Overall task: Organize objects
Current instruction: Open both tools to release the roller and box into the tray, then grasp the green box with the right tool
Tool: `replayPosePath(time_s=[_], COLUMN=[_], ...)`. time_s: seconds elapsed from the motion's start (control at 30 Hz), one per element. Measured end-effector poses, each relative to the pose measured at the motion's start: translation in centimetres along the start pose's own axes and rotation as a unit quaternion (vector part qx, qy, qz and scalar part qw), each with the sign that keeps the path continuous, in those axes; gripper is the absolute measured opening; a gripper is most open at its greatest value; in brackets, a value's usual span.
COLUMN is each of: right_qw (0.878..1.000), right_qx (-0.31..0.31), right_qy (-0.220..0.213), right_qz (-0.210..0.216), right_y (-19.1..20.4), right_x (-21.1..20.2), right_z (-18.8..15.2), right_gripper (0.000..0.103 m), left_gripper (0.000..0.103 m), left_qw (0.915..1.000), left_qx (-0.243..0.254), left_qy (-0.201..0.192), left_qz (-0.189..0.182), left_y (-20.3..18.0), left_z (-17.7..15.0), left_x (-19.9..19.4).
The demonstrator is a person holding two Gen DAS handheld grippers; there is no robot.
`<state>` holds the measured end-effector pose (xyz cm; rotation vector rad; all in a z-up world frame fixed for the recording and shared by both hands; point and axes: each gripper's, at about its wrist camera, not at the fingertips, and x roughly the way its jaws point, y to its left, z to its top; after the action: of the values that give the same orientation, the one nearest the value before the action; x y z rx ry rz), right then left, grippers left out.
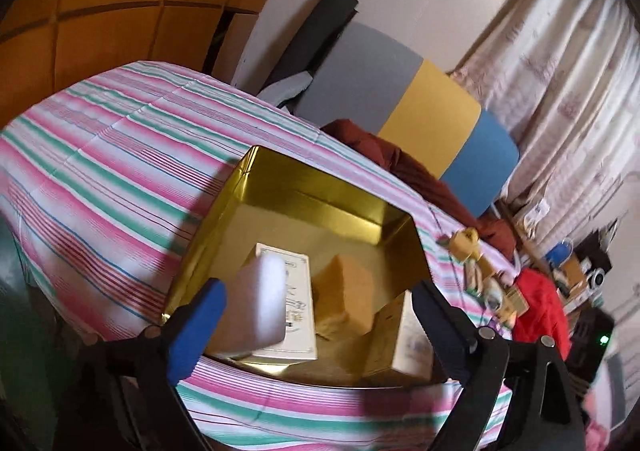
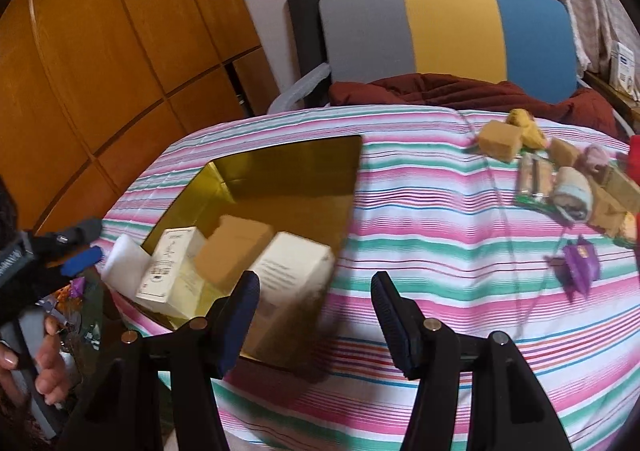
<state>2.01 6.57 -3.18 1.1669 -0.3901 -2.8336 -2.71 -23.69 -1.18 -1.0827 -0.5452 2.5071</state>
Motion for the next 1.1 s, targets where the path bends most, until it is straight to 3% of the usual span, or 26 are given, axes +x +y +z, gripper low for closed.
replayPosePath(time_s=[0.2,0.4,0.57,0.8,1.1], right_qw=[0.999,0.996,0.993,0.987,0.976], right_qx=[0.003,0.015,0.021,0.028,0.013], right_qy=[-0.003,0.020,0.045,0.055,0.021], right_qz=[-0.044,-0.085,-0.103,-0.146,-0.218], right_y=[-4.3,-8.5,-11.0,-15.8,-21.7], right_x=[-2.0,-2.5,-2.6,-3.6,-5.2], right_z=[-0.2,-1.2,-2.1,-1.8,1.3], right_gripper=[0.059,0.059,0.059,0.059,0.059], left_gripper=[0.103,0.103,0.103,0.103,0.103], left_qw=[0.9998,0.9967,0.9931,0.9855,0.9718], left_qx=[0.010,0.069,0.084,0.129,0.187], left_qy=[-0.010,0.043,0.077,0.099,0.130], left_qz=[0.015,0.000,-0.025,-0.048,-0.061], left_y=[-2.6,-6.6,-9.4,-13.8,-19.1], left_z=[-1.3,-4.0,-6.2,-8.4,-10.7], left_x=[0.0,2.3,3.7,4.4,6.0])
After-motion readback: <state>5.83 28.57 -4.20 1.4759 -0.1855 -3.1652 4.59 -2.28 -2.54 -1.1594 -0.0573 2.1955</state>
